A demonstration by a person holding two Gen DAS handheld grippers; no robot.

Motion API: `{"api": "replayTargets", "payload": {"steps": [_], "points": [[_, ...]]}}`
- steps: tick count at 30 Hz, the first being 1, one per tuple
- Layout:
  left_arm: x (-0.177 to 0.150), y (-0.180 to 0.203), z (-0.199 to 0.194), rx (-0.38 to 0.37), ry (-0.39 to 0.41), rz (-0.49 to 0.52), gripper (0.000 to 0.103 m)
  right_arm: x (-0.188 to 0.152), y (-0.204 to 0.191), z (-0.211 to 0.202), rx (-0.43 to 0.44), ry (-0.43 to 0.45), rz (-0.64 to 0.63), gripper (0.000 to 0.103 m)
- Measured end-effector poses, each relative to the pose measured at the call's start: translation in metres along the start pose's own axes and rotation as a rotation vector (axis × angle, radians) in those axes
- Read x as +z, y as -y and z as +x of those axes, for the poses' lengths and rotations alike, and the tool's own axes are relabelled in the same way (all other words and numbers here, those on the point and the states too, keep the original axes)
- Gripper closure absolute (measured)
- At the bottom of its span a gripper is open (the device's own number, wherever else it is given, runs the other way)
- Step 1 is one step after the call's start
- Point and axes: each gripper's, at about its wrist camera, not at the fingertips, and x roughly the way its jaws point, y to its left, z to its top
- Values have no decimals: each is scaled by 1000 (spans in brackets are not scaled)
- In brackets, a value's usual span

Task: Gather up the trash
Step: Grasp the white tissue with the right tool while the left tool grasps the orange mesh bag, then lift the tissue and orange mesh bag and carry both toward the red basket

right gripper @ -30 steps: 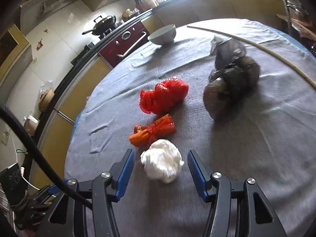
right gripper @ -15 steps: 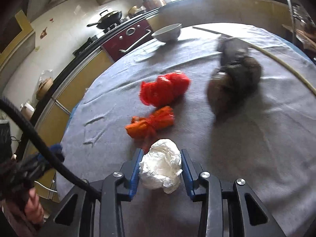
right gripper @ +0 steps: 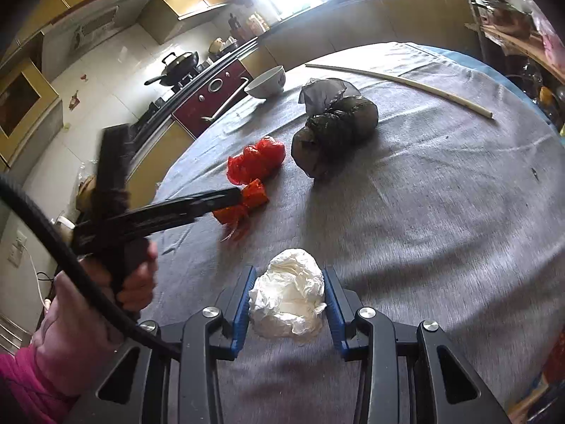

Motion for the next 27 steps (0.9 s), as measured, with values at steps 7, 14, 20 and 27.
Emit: {"api": "replayTargets", "payload": {"steps": [7, 14, 20, 27], "points": [[-14, 3, -6, -1, 6, 5, 71, -7, -9, -2, 10, 12, -22, 63], [-44, 21, -40, -2, 52, -2, 80, -14, -22, -13, 2, 42, -65, 63], [-73, 43, -72, -16, 106, 9, 80, -22, -28, -32, -12, 77, -80, 63], [-91, 65, -98, 7, 152, 21, 80, -30, -17, -63, -49, 129, -61, 63]]}}
